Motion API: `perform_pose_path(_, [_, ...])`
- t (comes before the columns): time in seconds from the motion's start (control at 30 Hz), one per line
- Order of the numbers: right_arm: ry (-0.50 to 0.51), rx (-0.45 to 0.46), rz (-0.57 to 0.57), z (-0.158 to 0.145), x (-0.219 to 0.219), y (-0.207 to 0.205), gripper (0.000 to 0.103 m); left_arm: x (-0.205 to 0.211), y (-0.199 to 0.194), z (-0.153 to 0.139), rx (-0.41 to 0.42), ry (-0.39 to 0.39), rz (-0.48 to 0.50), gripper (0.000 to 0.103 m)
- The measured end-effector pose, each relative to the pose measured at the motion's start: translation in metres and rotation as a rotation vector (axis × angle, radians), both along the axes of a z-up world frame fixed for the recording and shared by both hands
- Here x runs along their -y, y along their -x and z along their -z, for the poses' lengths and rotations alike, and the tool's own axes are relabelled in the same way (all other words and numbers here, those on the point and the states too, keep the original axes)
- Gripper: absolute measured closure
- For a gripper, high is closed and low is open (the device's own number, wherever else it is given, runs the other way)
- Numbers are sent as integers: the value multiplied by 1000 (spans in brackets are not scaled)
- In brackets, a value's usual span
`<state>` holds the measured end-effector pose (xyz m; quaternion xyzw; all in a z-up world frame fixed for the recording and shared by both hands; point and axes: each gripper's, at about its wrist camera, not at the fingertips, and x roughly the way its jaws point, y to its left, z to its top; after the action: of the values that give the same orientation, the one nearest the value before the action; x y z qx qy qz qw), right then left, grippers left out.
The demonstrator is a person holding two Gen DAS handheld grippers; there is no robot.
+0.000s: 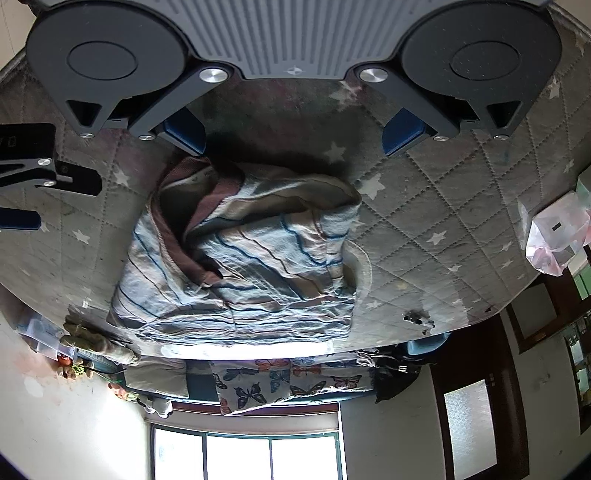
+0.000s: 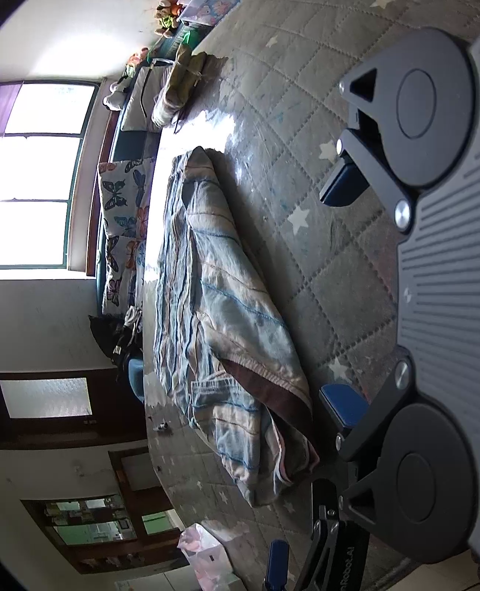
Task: Fold clothes
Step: 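Approach the bunched striped towel with both tools open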
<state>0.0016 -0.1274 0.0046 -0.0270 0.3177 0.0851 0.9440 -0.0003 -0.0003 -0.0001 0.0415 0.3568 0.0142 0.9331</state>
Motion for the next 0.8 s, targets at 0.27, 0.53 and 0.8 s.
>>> perform_pose_path(0.27, [-6,-33,-5,2,-3,6,0,5,5,2,-36,9,14,0])
perform_pose_path(0.53, [-12,-39,-1,3,-1,11,0,11,8,4,-64,3,26,0])
perform_pose_path(0.8, [-20,-50,-10,5,-3,13,0,14,10,5,-67,-11,29,0])
